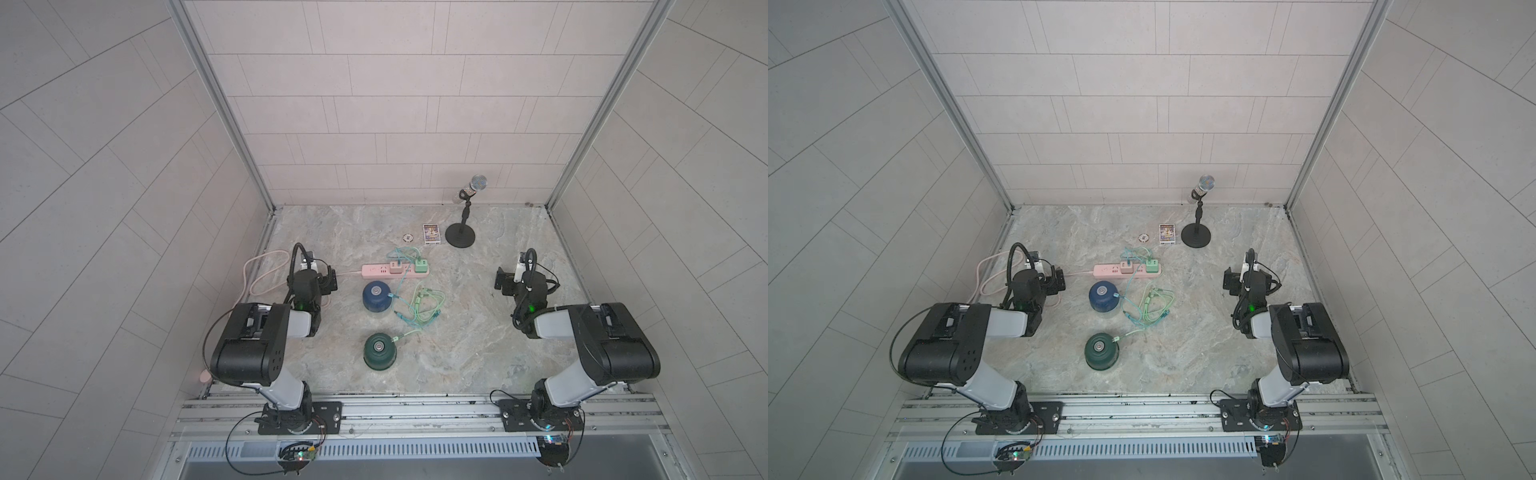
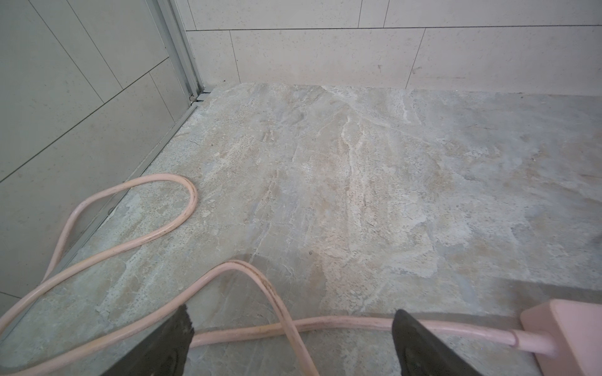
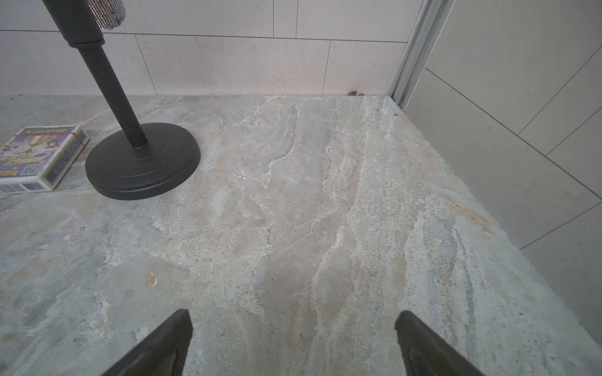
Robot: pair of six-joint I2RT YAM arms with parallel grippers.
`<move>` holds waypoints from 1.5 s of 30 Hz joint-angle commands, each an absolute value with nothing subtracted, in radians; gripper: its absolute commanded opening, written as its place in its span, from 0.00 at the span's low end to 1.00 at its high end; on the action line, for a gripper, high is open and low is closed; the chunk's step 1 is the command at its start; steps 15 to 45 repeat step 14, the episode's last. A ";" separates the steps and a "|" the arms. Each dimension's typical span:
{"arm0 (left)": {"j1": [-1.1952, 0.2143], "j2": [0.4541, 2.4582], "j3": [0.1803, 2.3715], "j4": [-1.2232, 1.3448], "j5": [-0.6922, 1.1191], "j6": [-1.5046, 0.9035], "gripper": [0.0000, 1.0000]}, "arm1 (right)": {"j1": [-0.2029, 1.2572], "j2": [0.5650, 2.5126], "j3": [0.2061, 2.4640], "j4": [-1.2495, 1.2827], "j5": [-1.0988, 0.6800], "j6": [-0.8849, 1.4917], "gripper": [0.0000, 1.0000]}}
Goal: Charge the cordless meat grinders
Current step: Reset both arms
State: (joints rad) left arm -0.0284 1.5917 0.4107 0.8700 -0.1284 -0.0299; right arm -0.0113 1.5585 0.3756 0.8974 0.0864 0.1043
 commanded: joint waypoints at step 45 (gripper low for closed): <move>-0.024 1.581 0.400 0.906 -0.113 -0.011 1.00 | -0.008 1.568 0.367 0.952 0.083 0.086 0.99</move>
